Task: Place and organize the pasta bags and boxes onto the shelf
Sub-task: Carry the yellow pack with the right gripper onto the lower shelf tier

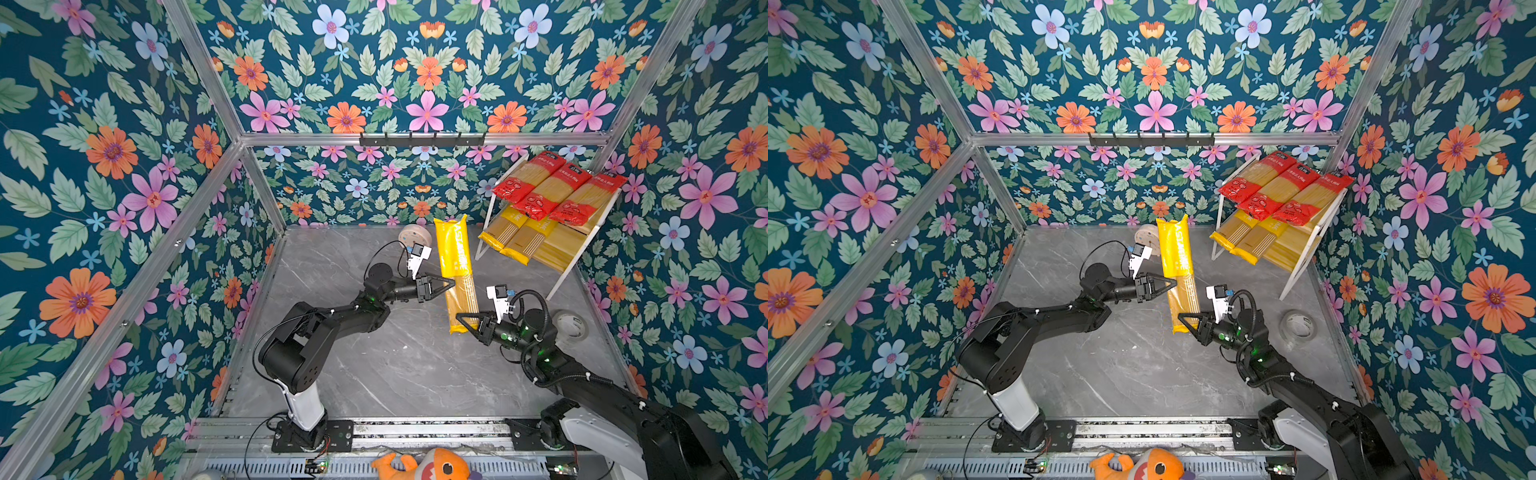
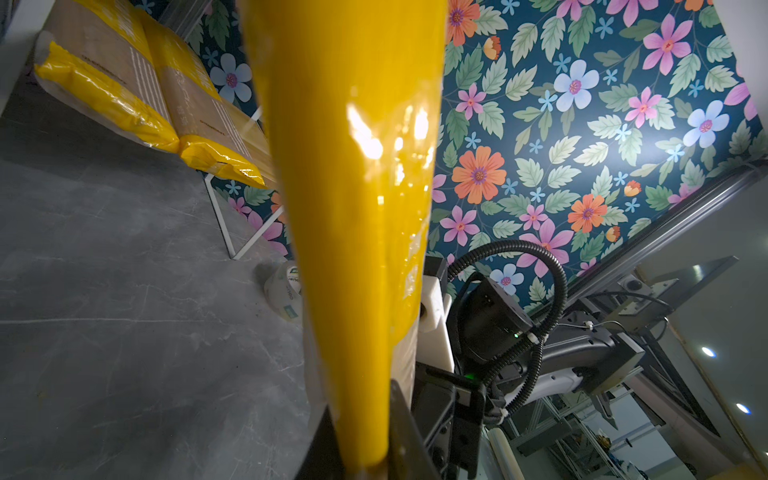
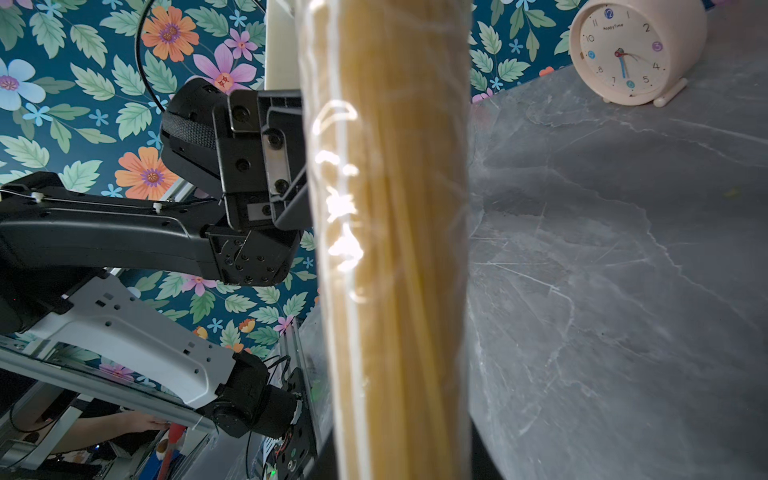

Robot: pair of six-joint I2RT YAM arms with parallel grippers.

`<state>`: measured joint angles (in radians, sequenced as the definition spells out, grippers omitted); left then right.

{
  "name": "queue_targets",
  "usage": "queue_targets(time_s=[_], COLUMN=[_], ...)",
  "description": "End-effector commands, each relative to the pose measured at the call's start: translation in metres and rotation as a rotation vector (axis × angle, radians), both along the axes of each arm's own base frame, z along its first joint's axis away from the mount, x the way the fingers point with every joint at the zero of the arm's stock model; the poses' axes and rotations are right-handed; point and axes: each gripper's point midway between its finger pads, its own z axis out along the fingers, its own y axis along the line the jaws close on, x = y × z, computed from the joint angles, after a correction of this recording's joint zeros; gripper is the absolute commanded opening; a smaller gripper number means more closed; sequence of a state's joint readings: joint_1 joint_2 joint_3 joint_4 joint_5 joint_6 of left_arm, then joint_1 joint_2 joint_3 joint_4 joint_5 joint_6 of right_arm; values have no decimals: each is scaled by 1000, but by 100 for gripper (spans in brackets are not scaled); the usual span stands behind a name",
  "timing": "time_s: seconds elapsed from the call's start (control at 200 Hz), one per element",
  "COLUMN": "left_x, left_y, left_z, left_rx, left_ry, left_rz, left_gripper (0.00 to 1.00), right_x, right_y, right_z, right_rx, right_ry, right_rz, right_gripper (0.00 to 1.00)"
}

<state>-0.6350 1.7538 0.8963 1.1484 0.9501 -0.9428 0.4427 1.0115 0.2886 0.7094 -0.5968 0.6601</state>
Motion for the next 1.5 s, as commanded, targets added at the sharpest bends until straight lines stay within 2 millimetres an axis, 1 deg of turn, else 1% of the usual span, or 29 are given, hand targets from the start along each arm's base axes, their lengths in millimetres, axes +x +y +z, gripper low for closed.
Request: queue_targets(time_s=[0.0,0.06,0.15,0.23,0.295,0.44,0.51,0.6,0.725,0.83,0.97,1.09,1.25,1.33,1.42,1.495], left_x=[-6,-4,1,4,7,11,11,12,11,12,13,15,15,14,15,14], left_y=[4,7,12,18,24,35,39,44,46,49,49,49,49,51,51,51], left_z=[16,13,8,2,-4,-19,-26,-36,-44,-50,-55,-58,-64,-67,-69,-69], left_rx=[-50,-47,-43,-43,-39,-20,-1,25,46,56,70,79,93,98,102,103], left_ry=[-65,-56,-37,-21,-5,30,39,40,59,66,71,79,92,93,98,97], left_rz=[-25,-16,11,39,65,140,170,210,225,242,251,261,265,270,276,275], left_gripper=[26,30,40,44,47,50,50,51,52,52,52,52,52,52,52,51], right_x=[8,11,16,21,26,36,42,47,50,53,54,58,73,83,95,105], right_y=[-4,-5,-6,-8,-11,-21,-29,-40,-53,-71,-95,-112,-135,-152,-175,-190], right_z=[15,20,26,28,27,26,28,22,25,24,18,26,44,53,60,65], right_rx=[57,81,107,121,130,157,171,151,122,103,72,69,82,86,93,105], right_ry=[-35,-44,-52,-48,-40,-13,-4,19,20,46,89,86,81,72,81,84], right_rz=[-50,-66,-83,-116,-146,-232,-292,-367,-433,-505,-608,-653,-689,-722,-773,-800], right_gripper=[10,7,3,0,0,0,0,0,0,0,0,0,0,0,0,0])
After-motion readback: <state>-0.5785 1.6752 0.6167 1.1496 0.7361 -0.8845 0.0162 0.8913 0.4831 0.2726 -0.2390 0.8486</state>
